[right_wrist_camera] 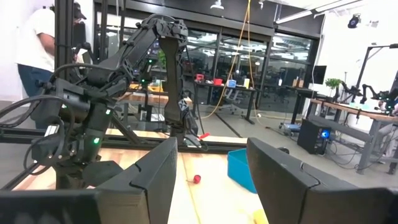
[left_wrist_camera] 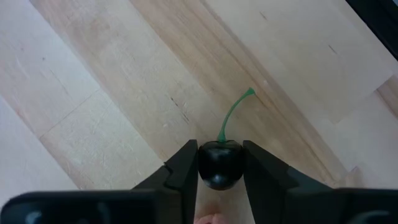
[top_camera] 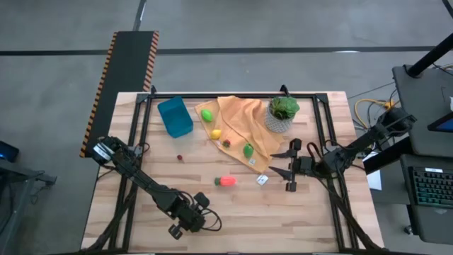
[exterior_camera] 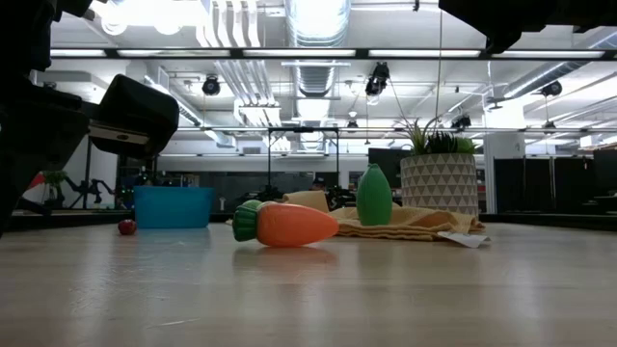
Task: Pick and placing Produce into tupperware
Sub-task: Put the black cherry into the blue bin
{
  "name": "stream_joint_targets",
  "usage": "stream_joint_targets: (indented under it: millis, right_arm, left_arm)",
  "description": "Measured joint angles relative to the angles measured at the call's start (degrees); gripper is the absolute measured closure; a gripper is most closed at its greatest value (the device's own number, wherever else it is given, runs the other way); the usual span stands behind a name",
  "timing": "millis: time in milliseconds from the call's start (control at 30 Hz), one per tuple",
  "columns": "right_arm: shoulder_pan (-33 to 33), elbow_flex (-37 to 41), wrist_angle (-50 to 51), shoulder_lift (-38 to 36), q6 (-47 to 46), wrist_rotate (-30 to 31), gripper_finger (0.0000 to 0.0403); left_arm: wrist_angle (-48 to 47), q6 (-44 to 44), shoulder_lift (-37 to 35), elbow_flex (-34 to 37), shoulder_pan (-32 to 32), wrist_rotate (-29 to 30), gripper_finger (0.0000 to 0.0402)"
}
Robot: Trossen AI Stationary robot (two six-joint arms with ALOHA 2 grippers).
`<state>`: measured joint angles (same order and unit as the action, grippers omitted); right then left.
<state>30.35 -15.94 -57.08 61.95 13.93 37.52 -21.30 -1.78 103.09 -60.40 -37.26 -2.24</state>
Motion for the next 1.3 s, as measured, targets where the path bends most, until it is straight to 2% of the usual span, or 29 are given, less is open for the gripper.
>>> stream_joint_targets:
  millis: [533,833,1000,1300]
  right_arm:
    - [0.0,0.0,0.04,-0.02,-0.44,-0.02,0.0216]
    - [0.0,0.0,0.23,-0.04,-0.44,-0.05,0.0216]
    - [0.0,0.0,0.28,-0.04,-0.44,-0.14,0.0216]
    - [0.0,-0.01,0.28,-0.04,-0.44,-0.13,0.0216]
  left_arm:
    - [0.57,-0.14,-0.1,-0.43,0.09,0.02,0.0313]
    - [-0.27,-1.73,-5.19,-1.7,1.64,1.92,0.0313]
    - [-0.3,-3.29,-11.93,-1.7,3.13,5.98,0.0313]
    - [-0.62,-9.51,-25.35,-0.21,6.63,20.38,0.0313]
